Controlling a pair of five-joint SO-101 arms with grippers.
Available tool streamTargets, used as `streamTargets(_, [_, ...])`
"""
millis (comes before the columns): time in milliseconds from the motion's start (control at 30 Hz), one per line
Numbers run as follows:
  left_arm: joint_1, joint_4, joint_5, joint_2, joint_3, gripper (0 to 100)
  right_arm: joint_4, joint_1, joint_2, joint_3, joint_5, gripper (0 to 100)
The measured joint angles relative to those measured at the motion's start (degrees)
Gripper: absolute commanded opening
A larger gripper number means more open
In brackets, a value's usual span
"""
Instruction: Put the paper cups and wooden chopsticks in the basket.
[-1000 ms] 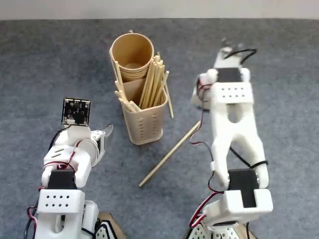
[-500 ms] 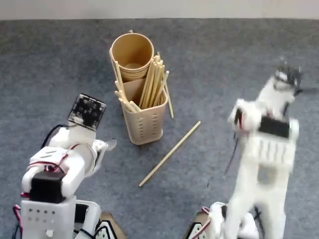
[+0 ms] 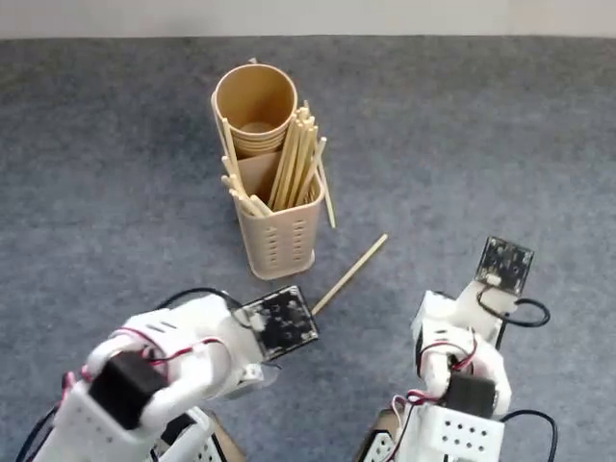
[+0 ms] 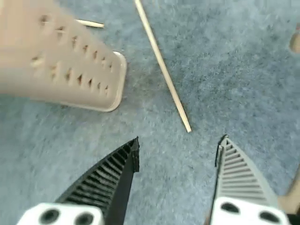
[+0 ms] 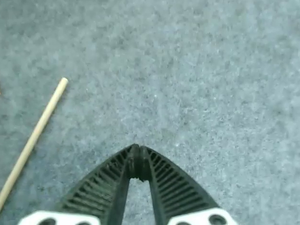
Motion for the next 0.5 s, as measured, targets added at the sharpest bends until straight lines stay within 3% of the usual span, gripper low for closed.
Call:
streamTargets(333, [0.7,-16.79,-0.88,0.7,16.26,26,0.0,0.0,-10.29,7.47,0.0,0.4])
streamTargets(500, [0.7,-21.36,0.7,0.7,17.76,26,0.0,-1.67,-10.37,7.65,0.0,0.4])
